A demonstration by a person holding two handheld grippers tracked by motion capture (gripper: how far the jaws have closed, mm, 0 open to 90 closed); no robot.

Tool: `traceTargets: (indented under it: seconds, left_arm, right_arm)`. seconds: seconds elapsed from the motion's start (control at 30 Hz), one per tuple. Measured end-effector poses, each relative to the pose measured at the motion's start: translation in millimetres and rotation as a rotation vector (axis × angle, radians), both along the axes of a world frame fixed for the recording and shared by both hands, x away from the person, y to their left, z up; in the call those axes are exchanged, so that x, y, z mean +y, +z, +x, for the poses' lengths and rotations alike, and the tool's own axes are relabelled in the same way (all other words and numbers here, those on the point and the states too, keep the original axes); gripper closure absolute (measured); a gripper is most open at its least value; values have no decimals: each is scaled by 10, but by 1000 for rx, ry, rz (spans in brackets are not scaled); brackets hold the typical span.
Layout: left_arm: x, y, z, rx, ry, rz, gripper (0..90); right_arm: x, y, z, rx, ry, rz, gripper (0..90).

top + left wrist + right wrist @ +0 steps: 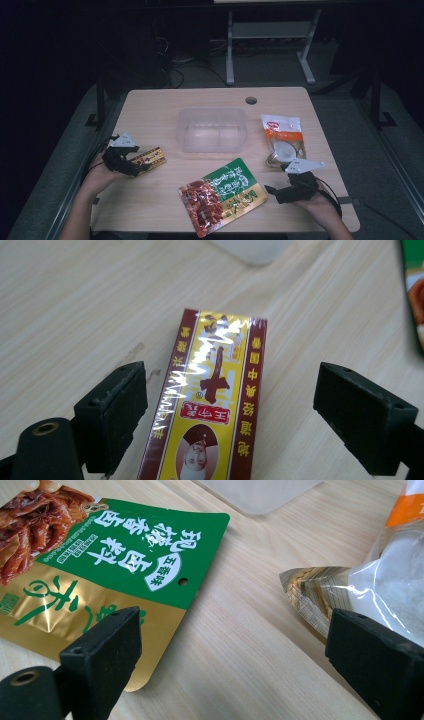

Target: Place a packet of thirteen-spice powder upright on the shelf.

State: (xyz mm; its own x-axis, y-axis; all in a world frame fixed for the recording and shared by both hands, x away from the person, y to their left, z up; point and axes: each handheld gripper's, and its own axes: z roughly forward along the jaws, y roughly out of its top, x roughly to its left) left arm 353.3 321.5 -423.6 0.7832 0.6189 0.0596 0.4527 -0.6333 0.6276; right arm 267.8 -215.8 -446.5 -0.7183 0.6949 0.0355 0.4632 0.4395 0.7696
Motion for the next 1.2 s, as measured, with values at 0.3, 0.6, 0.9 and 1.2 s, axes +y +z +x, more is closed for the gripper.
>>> traceTargets:
  seconds: [0.3,0.6,0.9,1.2]
  left_arm:
    - [-45,-187,120,22,-29,62,126]
    - [-43,-296,176,76,-28,51,143]
    - [34,-334,181,93,-16,26,223]
    - [44,-322,159,97,-24,16,297]
  right_arm:
    - [-13,-13,5,7,0,-2,80]
    - [-22,-11,-19,5,6,4,80]
    - [-28,-7,-18,-2,15,7,81]
    - [-24,-5,-20,-2,20,8,81]
